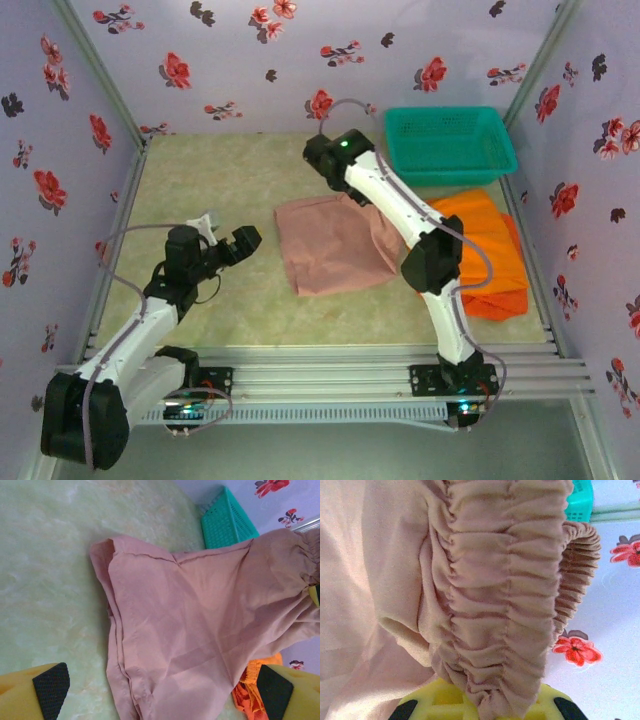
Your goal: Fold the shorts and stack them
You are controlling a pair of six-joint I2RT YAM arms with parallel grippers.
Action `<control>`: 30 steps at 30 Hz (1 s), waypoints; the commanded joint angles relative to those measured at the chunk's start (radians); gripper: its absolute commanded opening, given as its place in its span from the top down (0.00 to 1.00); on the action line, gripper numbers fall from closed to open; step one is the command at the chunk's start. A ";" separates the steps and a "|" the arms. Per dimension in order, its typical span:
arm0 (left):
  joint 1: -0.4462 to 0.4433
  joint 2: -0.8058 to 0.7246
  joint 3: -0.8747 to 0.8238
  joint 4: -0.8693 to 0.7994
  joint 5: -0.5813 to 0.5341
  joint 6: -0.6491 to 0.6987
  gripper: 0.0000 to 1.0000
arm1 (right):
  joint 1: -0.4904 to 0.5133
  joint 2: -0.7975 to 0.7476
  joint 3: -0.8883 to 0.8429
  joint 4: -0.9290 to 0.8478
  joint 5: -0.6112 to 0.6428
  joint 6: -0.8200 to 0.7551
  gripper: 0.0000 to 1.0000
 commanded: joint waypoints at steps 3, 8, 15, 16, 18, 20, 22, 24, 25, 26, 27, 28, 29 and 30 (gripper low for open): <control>-0.008 0.003 -0.023 0.048 -0.010 -0.019 0.01 | 0.083 0.092 0.102 -0.152 0.012 0.095 1.00; -0.009 0.000 -0.037 0.051 -0.021 -0.028 0.01 | 0.159 0.157 0.159 -0.142 -0.034 0.116 0.98; -0.008 -0.039 -0.066 0.044 -0.095 -0.069 0.01 | 0.237 0.191 0.164 -0.057 -0.201 0.140 0.93; -0.008 -0.047 -0.068 0.038 -0.109 -0.074 0.01 | 0.246 0.195 0.161 -0.038 -0.239 0.142 0.91; -0.009 -0.064 -0.070 0.022 -0.134 -0.081 0.01 | 0.257 0.203 0.150 0.009 -0.337 0.143 0.81; -0.008 -0.080 -0.069 0.012 -0.154 -0.086 0.01 | 0.261 0.207 0.129 0.072 -0.483 0.154 0.72; -0.008 -0.094 -0.064 0.001 -0.168 -0.087 0.01 | 0.260 0.196 0.106 0.151 -0.659 0.167 0.58; -0.003 -0.114 -0.056 -0.007 -0.177 -0.090 0.01 | 0.258 0.173 0.099 0.229 -0.824 0.186 0.49; 0.002 -0.125 -0.048 -0.011 -0.178 -0.090 0.01 | 0.257 0.147 0.085 0.287 -0.932 0.196 0.43; 0.007 -0.137 -0.038 -0.019 -0.180 -0.093 0.01 | 0.253 0.106 0.051 0.371 -1.051 0.212 0.33; 0.012 -0.146 -0.027 -0.027 -0.179 -0.095 0.01 | 0.249 0.074 0.018 0.427 -1.117 0.226 0.28; 0.018 -0.156 -0.012 -0.041 -0.177 -0.094 0.01 | 0.241 0.013 -0.044 0.517 -1.198 0.253 0.22; 0.024 -0.164 0.005 -0.053 -0.173 -0.093 0.01 | 0.225 -0.061 -0.142 0.635 -1.278 0.298 0.16; 0.027 -0.168 0.019 -0.062 -0.165 -0.091 0.01 | 0.212 -0.126 -0.229 0.725 -1.325 0.336 0.11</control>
